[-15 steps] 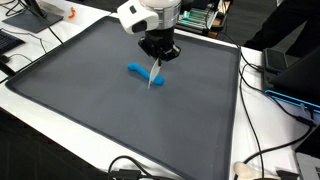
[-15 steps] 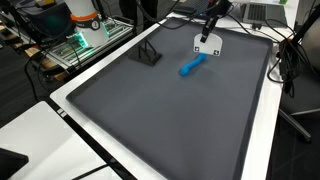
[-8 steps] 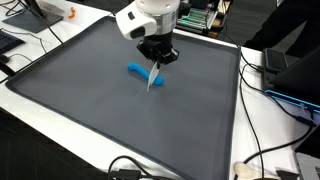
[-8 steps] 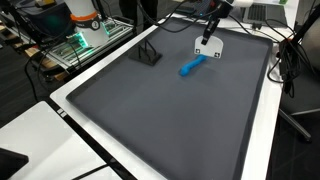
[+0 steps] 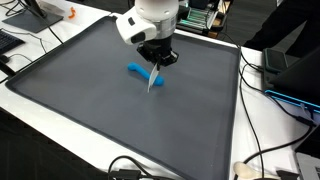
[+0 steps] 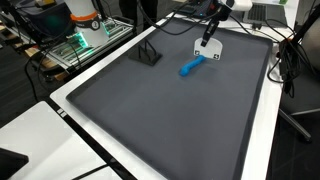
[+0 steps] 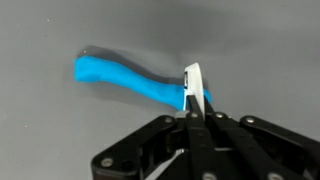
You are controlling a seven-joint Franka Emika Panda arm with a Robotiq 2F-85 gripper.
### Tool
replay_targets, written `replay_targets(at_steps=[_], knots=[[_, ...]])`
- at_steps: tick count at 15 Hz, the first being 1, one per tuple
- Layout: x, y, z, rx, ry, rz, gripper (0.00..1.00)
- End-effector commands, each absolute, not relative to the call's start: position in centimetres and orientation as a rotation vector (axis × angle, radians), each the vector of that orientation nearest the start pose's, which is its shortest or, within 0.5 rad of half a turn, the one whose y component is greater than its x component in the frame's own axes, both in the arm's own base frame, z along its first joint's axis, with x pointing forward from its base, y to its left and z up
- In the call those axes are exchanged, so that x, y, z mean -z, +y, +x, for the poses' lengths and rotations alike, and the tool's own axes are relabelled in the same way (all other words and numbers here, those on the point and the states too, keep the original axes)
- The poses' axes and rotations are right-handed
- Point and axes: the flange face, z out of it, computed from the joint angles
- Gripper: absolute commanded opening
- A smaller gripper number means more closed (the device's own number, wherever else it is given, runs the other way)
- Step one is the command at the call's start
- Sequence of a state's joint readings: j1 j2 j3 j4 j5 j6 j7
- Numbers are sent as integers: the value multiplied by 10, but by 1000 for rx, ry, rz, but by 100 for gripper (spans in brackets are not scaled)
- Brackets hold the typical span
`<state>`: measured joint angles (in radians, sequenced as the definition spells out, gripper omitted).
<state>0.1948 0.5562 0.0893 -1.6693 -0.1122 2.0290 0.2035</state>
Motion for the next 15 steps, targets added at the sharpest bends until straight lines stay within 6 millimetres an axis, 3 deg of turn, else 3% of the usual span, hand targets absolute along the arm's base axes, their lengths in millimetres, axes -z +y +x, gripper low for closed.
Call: replay_targets(at_steps=[1,15], knots=[[-252,170,636,-345,-250,-3234,1],[-235,166,635,-488,-255,-3212,1]])
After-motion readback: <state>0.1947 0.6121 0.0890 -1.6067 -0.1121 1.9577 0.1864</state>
